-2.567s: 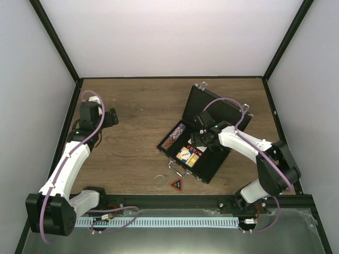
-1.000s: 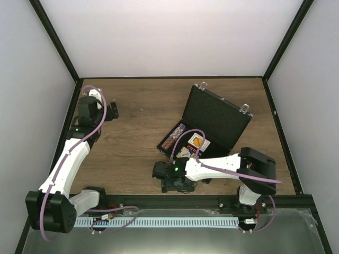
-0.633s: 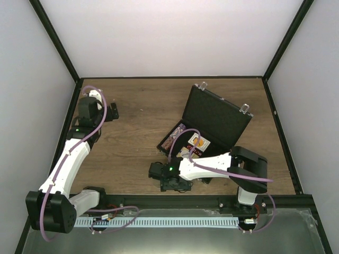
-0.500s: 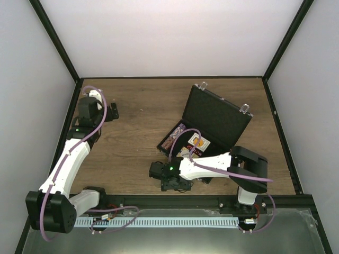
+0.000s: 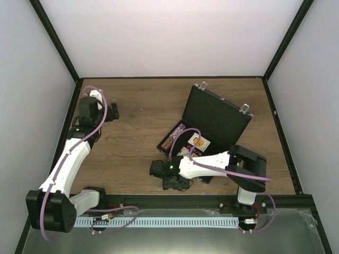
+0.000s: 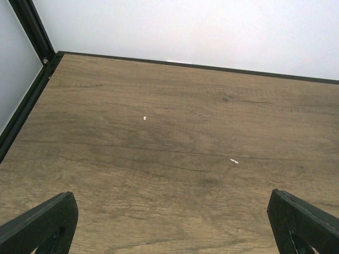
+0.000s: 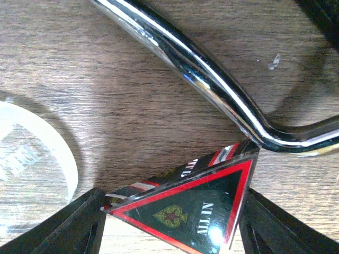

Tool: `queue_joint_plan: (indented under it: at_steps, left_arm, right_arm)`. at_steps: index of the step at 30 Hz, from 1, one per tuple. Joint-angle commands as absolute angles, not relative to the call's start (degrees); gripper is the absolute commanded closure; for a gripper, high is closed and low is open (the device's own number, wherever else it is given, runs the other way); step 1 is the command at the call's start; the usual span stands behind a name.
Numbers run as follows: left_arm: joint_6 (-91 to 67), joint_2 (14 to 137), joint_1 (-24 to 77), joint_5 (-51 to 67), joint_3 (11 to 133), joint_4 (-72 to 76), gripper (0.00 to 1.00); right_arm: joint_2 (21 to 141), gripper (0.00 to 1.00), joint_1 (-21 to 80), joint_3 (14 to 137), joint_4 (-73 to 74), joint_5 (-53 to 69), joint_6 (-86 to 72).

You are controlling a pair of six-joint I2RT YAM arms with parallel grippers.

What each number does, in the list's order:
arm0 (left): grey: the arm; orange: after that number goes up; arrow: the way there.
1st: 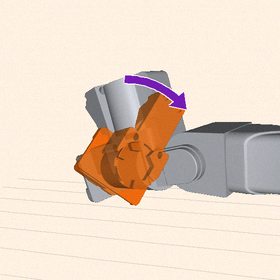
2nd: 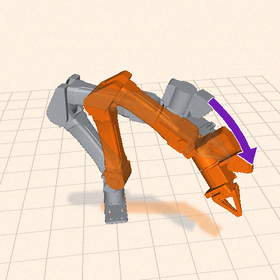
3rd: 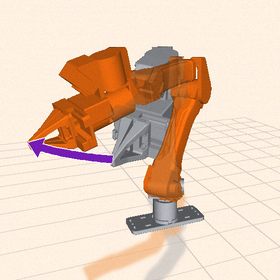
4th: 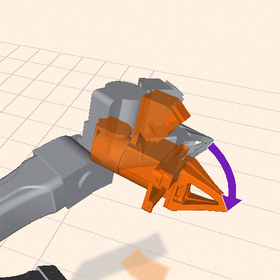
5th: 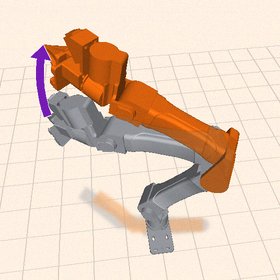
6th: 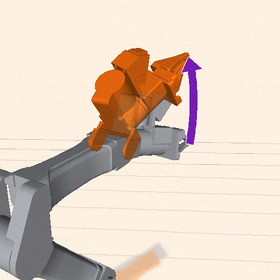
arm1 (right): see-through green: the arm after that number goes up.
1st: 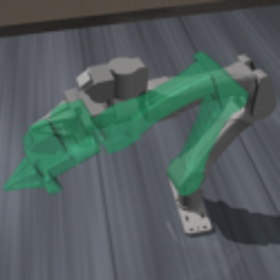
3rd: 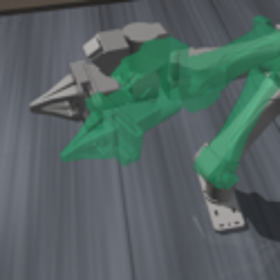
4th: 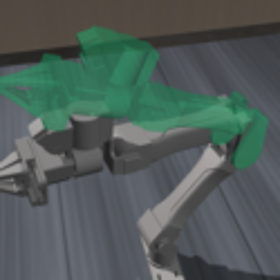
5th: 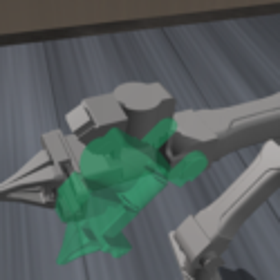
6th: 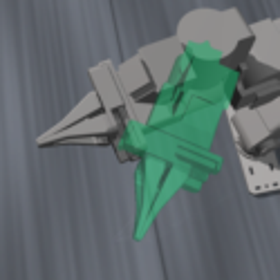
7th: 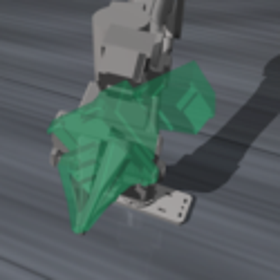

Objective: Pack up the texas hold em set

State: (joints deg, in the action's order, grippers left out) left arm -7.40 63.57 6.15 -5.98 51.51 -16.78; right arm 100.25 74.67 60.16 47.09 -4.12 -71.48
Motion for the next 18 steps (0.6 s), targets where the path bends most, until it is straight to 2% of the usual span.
queue_joint_plan:
  at_steps: [1,10,18]
  left_arm:
    - [-6.9,64.0,6.3,-5.4,51.1,-16.0,0.00]
    - [-6.9,64.4,6.3,-5.1,51.1,-16.0,0.00]
    - [-6.9,64.6,6.3,-5.1,51.1,-16.0,0.00]
  right_arm:
    - [101.6,0.33,74.4,60.7,47.6,-5.3,-71.2]
    - [101.4,0.44,74.4,60.2,46.8,-5.2,-69.6]
    - [97.4,0.48,75.9,61.6,47.1,-4.6,-65.9]
